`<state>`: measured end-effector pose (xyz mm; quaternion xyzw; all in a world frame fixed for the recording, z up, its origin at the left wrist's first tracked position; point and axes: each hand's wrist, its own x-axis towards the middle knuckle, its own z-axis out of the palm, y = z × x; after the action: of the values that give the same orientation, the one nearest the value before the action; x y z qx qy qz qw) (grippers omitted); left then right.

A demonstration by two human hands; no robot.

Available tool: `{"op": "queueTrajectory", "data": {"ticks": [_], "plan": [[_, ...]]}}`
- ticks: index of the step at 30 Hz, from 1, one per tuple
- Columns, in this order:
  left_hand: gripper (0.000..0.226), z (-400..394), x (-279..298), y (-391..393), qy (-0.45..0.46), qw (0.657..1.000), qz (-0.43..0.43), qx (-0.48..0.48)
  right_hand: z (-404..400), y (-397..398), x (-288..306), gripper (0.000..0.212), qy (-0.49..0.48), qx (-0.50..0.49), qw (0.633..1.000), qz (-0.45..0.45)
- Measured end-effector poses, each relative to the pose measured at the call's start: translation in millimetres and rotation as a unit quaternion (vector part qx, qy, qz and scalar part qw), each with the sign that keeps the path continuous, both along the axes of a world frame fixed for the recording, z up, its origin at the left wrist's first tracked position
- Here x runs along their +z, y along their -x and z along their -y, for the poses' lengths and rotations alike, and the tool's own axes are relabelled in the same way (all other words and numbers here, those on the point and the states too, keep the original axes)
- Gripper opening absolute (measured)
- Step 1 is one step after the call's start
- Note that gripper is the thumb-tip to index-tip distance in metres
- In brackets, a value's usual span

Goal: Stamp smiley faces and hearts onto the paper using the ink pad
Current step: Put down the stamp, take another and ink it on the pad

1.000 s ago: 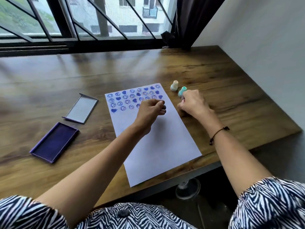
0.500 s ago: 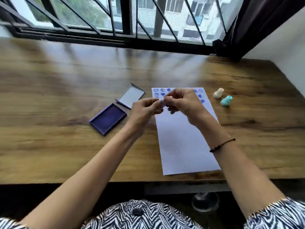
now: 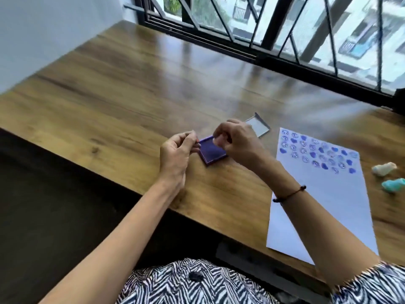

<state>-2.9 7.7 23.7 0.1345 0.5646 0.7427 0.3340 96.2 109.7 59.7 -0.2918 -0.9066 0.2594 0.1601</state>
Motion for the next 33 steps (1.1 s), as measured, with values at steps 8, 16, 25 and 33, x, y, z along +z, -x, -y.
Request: {"op": "queueTrajectory", "data": {"ticks": [8, 16, 25, 33], "plan": [[0.015, 3, -12, -2, 0.033, 0.999, 0.003, 0.025, 3, 21, -8, 0.010, -0.088, 0.062, 0.986, 0.126], [0.006, 5, -13, -2, 0.032, 0.999, 0.000, 0.026, 3, 25, -9, 0.005, -0.114, 0.095, 0.975, 0.163], [0.009, 2, -5, -3, 0.037, 0.999, -0.001, 0.019, 2, 22, -10, 0.007, -0.108, 0.094, 0.980, 0.139], [0.008, -25, 7, -30, -0.002, 0.997, -0.035, -0.075, -6, -59, -9, 0.015, 0.195, -0.203, 0.939, -0.199]]}}
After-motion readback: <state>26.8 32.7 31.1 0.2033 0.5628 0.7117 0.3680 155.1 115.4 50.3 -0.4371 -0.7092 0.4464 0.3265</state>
